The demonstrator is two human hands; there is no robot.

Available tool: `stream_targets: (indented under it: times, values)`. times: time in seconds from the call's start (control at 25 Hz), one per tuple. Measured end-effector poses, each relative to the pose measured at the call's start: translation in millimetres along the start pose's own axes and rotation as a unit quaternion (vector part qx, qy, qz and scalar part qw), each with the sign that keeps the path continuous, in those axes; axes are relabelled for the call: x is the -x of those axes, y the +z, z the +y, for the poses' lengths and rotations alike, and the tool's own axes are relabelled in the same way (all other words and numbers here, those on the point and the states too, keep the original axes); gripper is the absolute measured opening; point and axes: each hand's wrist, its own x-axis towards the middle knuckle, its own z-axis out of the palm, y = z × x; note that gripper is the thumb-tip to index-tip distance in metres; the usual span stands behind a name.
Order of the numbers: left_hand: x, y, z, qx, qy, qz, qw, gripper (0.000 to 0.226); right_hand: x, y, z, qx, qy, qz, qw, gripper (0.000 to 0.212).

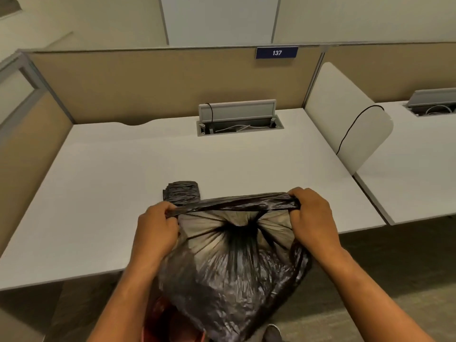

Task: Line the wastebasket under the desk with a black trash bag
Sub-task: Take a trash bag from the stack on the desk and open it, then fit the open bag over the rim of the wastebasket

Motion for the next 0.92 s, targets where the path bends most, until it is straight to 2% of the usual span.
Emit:
stream_targets:
  times: [0.08, 0.12, 0.16, 0.24, 0.28, 0.32, 0.36, 0.4, 0.44, 0.48, 0.52, 0.56, 0.6, 0.64, 0.76, 0.92]
  values:
    - [6, -8, 23, 0.099, 0.045, 0.096, 0.989, 0.035, 3, -20, -16, -0.050, -0.032, 0.070, 0.996, 0.034]
    - [11, -14, 36, 0.145, 0.094, 0.161, 0.972, 0.035, 4, -32, -27, -0.082, -0.063, 0.121, 0.987, 0.032]
    - [18, -21, 49, 0.189, 0.163, 0.230, 0.941, 0.036, 6, -46, -37, -0.118, -0.107, 0.181, 0.970, 0.031]
    - [33, -32, 67, 0.230, 0.330, 0.352, 0.845, 0.028, 14, -70, -48, -0.181, -0.223, 0.297, 0.911, 0.022]
    - [40, -34, 68, 0.216, 0.406, 0.390, 0.798, 0.023, 22, -77, -47, -0.193, -0.282, 0.336, 0.878, 0.017]
    - [47, -33, 64, 0.188, 0.466, 0.395, 0.769, 0.023, 32, -79, -42, -0.182, -0.332, 0.351, 0.857, 0.015]
    - [54, -27, 57, 0.157, 0.497, 0.359, 0.774, 0.026, 44, -77, -33, -0.153, -0.369, 0.339, 0.852, 0.017]
    - [61, -17, 46, 0.106, 0.478, 0.281, 0.826, 0.027, 55, -69, -19, -0.099, -0.381, 0.287, 0.873, 0.018]
    - [69, -5, 33, 0.028, 0.410, 0.164, 0.897, 0.023, 65, -58, -3, -0.023, -0.357, 0.186, 0.915, 0.024]
    - [80, 9, 18, -0.072, 0.308, 0.039, 0.948, 0.018, 75, -46, 16, 0.071, -0.290, 0.040, 0.954, 0.033]
    - [91, 24, 0, -0.139, 0.219, -0.064, 0.964, 0.017, 89, -34, 37, 0.148, -0.197, -0.114, 0.962, 0.040]
    - [106, 35, -18, -0.138, 0.174, -0.120, 0.968, 0.017, 106, -25, 59, 0.152, -0.117, -0.218, 0.957, 0.046]
    - [120, 40, -34, -0.109, 0.156, -0.134, 0.973, 0.021, 121, -19, 78, 0.095, -0.053, -0.251, 0.962, 0.052]
    - [131, 42, -47, -0.088, 0.144, -0.131, 0.977, 0.027, 133, -17, 95, 0.031, -0.003, -0.241, 0.970, 0.056]
    - [167, 37, -62, -0.042, 0.063, -0.069, 0.995, 0.034, 161, -17, 126, -0.070, 0.072, -0.190, 0.977, 0.045]
    - [202, 32, -63, 0.052, -0.004, 0.089, 0.995, 0.030, 183, -3, 126, -0.244, 0.229, -0.165, 0.928, 0.024]
